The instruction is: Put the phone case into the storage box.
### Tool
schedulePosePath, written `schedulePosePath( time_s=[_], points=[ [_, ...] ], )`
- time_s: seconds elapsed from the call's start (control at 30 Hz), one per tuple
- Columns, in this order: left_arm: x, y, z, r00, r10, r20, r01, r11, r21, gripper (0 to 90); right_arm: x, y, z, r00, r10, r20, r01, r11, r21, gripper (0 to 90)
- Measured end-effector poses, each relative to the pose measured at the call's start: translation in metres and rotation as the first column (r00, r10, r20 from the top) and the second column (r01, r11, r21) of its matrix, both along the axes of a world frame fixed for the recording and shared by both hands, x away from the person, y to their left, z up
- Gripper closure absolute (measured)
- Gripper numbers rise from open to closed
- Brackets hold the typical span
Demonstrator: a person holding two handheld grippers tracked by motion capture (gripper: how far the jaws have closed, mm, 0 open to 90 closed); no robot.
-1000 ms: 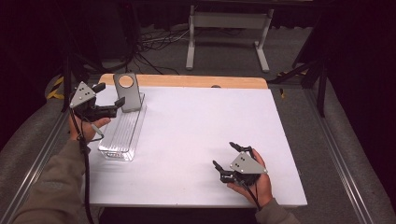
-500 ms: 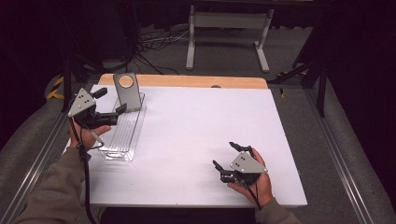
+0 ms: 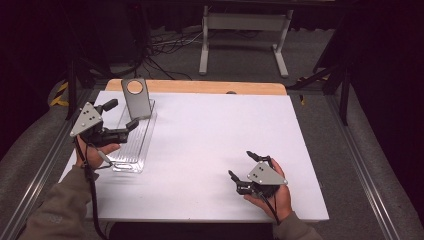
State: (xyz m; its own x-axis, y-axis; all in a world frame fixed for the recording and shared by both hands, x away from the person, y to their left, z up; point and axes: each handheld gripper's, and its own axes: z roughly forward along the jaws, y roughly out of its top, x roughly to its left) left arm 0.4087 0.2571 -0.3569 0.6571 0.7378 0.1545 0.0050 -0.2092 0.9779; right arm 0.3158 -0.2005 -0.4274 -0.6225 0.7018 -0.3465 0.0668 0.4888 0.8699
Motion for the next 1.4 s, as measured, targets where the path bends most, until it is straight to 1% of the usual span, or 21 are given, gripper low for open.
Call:
schedulePosePath(
  time_s=[0.07,0.17,0.27,0.33,0.4,0.43,0.47,0.5,0.6,0.7,0.73,0.83,0.9,0.93,1.1,1.17,1.23,1.3,1.4],
  points=[
    [-0.003,-0.002,0.0,1.0,0.0,0.005,0.0,1.0,-0.005,9.7,0.0,0.0,0.001,1.0,0.001,0.002,-0.001,1.0,0.001,19.7],
    [-0.007,-0.003,0.0,0.9999,-0.012,0.004,0.012,0.9999,0.01,9.6,0.0,0.0,0.001,1.0,0.001,0.003,-0.001,1.0,0.002,19.7],
    [-0.011,-0.004,-0.001,0.9997,-0.023,0.002,0.023,0.9997,-0.001,9.6,0.0,0.0,0.001,1.0,0.001,0.004,-0.001,1.0,-0.001,19.7],
    [-0.013,-0.005,-0.001,0.9997,-0.024,0.005,0.024,0.9997,0.011,9.6,-0.001,0.0,0.001,1.0,0.001,0.006,-0.001,1.0,-0.002,19.8],
    [-0.017,-0.006,-0.001,0.9996,-0.027,0.01,0.027,0.9996,0.005,9.5,-0.001,0.0,0.001,1.0,0.0,0.008,0.0,1.0,-0.001,19.8],
    [-0.018,-0.006,0.0,0.9995,-0.029,0.01,0.029,0.9995,0.014,9.5,-0.001,0.0,0.002,1.0,0.0,0.009,0.0,1.0,-0.001,19.8],
    [-0.019,-0.006,0.0,0.9994,-0.033,0.011,0.033,0.9994,0.006,9.5,-0.001,0.0,0.002,0.9999,-0.001,0.01,0.001,1.0,-0.001,19.8],
    [-0.021,-0.006,0.0,0.9993,-0.034,0.014,0.034,0.9994,0.011,9.4,-0.001,-0.001,0.002,0.9999,-0.001,0.011,0.001,1.0,-0.001,19.8],
    [-0.025,-0.006,0.001,0.9991,-0.039,0.018,0.04,0.9992,-0.001,9.4,-0.002,0.0,0.002,0.9999,0.001,0.01,-0.001,1.0,-0.002,19.8],
    [-0.03,-0.007,0.001,0.9986,-0.04,0.034,0.039,0.9991,0.018,9.4,-0.002,0.0,0.002,0.9999,0.002,0.012,-0.002,1.0,-0.002,19.8],
    [-0.032,-0.007,0.001,0.9985,-0.044,0.032,0.044,0.999,0.009,9.4,-0.002,0.0,0.002,0.9999,0.002,0.014,-0.002,1.0,0.0,19.8],
    [-0.037,-0.008,0.001,0.9979,-0.054,0.034,0.054,0.9985,0.003,9.4,-0.003,0.0,0.003,0.9999,0.004,0.017,-0.004,1.0,-0.002,19.8],
    [-0.04,-0.009,0.001,0.9974,-0.061,0.039,0.061,0.9981,0.006,9.4,-0.003,-0.001,0.003,0.9999,0.001,0.016,-0.001,1.0,0.0,19.8],
    [-0.041,-0.009,0.001,0.9971,-0.066,0.037,0.065,0.9977,0.015,9.4,-0.003,-0.001,0.003,0.9999,0.001,0.016,-0.001,1.0,0.001,19.8],
    [-0.05,-0.011,0.001,0.9955,-0.081,0.05,0.08,0.9967,0.017,9.1,-0.003,0.001,0.003,0.9998,0.006,0.017,-0.006,1.0,-0.003,19.8],
    [-0.052,-0.011,0.001,0.9954,-0.082,0.05,0.081,0.9964,0.022,8.9,-0.004,0.001,0.003,0.9999,0.008,0.015,-0.008,1.0,0.0,19.8],
    [-0.052,-0.011,0.001,0.9951,-0.083,0.054,0.083,0.9965,0.016,8.6,-0.004,0.002,0.004,0.9998,0.01,0.016,-0.01,1.0,-0.001,19.8],
    [-0.055,-0.011,0.001,0.9949,-0.088,0.049,0.088,0.9961,0.007,8.4,-0.005,0.003,0.004,0.9998,0.013,0.018,-0.013,1.0,-0.005,19.8],
    [-0.058,-0.012,0.001,0.994,-0.097,0.05,0.096,0.9952,0.018,8.2,-0.006,0.003,0.004,0.9997,0.016,0.016,-0.015,1.0,-0.006,19.8]
  ],
)
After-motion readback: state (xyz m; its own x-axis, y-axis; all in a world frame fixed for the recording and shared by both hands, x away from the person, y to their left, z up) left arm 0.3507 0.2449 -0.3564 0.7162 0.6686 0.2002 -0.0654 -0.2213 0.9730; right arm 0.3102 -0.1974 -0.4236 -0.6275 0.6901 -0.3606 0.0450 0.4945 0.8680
